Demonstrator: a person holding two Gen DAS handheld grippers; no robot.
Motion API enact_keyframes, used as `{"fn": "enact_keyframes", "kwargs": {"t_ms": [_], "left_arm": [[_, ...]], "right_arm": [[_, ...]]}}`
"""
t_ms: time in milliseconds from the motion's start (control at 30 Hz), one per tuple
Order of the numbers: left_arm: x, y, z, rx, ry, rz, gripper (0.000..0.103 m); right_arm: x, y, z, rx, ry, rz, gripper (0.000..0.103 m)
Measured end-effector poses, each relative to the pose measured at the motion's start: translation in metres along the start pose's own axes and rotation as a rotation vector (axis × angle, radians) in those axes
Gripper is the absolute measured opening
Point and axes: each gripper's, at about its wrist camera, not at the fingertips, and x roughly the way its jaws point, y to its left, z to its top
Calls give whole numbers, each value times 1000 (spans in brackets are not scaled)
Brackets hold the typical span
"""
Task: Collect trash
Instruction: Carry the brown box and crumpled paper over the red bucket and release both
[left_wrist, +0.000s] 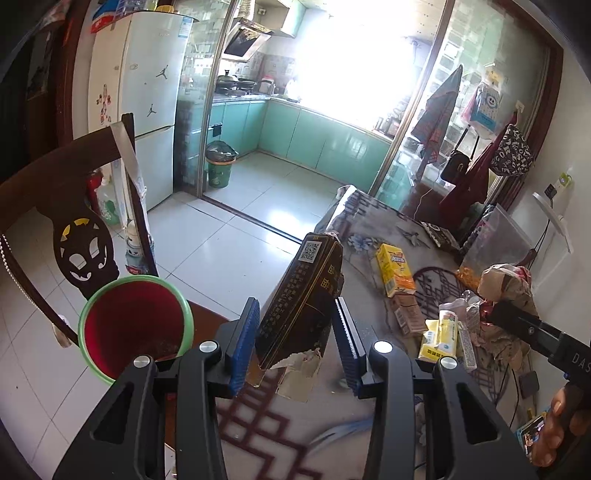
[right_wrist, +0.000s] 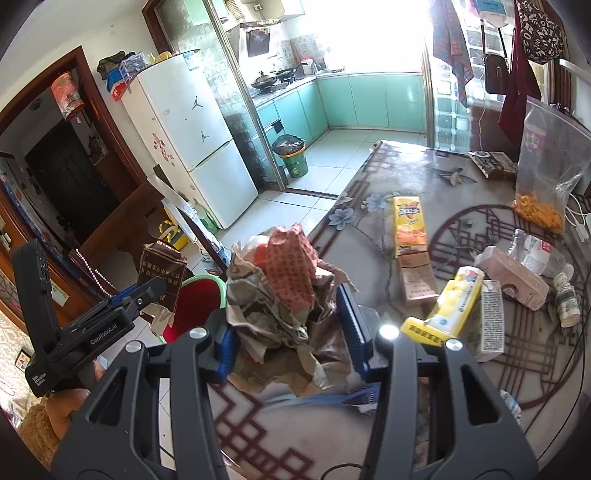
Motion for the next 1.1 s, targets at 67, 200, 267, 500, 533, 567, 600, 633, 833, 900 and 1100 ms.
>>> {"fn": "enact_keyframes", "kwargs": {"t_ms": [67, 200, 267, 500, 533, 567, 600, 633, 833, 900, 1100], "left_arm": [[2, 10, 3, 0, 5, 1, 38], [7, 27, 9, 0, 14, -2, 38], [10, 36, 12, 5, 18, -3, 38], [17, 70, 19, -8, 31, 9, 38], [18, 77, 20, -13, 33, 13, 38], [18, 83, 20, -19, 35, 18, 38], [19, 88, 21, -25, 39, 23, 38], [20, 95, 21, -34, 44, 29, 38], [25, 136, 20, -80, 51, 88, 39], [31, 150, 16, -86, 63, 123, 39], [49, 198, 2, -161, 130, 176, 39]], "right_arm": [[5, 8, 1, 0, 2, -2, 47], [17, 30, 2, -7, 5, -15, 47], [21, 37, 3, -13, 4, -22, 47], [47, 67, 7, -28, 24, -26, 47], [51, 72, 7, -33, 27, -23, 47], [54, 75, 8, -38, 30, -19, 47], [61, 83, 10, -47, 38, -11, 47], [66, 88, 11, -54, 44, -4, 47], [106, 122, 13, -108, 99, 33, 47], [122, 133, 13, -128, 122, 46, 47], [177, 168, 6, -178, 226, 106, 47]]}}
